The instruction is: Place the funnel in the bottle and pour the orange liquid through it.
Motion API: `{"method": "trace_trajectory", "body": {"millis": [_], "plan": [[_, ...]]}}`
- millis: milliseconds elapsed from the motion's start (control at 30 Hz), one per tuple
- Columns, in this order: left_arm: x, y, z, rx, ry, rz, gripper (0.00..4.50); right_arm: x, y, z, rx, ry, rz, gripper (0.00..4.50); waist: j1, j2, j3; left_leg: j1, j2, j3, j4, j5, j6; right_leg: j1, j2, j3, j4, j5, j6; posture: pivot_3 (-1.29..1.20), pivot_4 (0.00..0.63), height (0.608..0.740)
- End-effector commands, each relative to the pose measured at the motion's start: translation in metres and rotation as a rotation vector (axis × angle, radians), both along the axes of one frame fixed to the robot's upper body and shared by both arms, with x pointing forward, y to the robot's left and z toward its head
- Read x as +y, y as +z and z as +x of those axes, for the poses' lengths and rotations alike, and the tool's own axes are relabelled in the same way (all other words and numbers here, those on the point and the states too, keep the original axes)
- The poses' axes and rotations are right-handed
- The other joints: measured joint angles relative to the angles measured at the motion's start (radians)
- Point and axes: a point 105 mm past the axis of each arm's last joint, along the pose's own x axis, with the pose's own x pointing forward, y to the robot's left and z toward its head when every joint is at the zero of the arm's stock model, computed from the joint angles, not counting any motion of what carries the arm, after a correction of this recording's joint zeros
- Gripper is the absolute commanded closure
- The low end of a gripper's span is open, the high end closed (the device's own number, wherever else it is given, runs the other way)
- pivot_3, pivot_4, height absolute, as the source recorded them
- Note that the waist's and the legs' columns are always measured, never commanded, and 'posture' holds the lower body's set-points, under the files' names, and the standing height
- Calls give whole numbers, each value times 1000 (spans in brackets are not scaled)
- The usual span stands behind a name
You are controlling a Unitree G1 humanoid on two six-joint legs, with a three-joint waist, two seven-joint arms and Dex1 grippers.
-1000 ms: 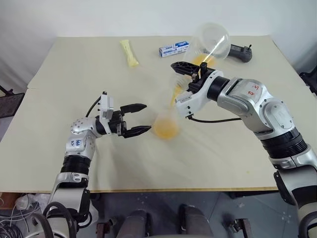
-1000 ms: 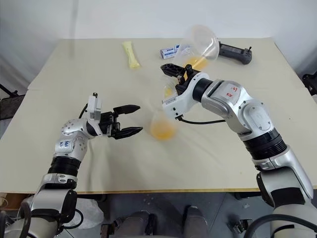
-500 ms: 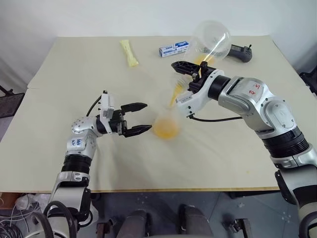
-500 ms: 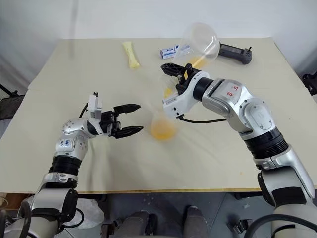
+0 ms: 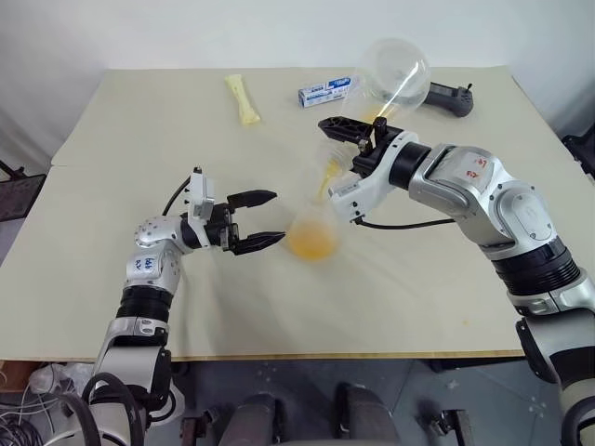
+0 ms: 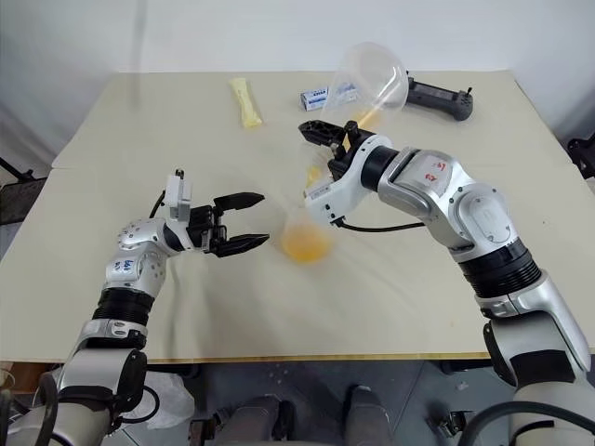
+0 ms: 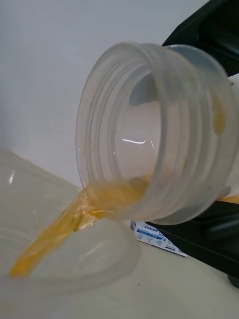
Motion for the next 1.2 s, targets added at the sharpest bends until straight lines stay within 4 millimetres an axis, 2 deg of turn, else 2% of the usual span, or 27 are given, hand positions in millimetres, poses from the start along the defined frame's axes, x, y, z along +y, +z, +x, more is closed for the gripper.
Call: {"method": "trace_trajectory", "body": {"millis": [33,1200], "plan": [[-3,9,0,-42,-15,-7,0,0,32,-11,-117,24,23,2014,0,0,0,0,0,0,0,0,0,0,0,0,0,0,0,0,150,740],[-4,11,3,-42,-9,-9,0,-1,39,-10,-198,61,-8,2014,0,0,0,0,0,0,0,0,0,0,0,0,0,0,0,0,150,740]]}}
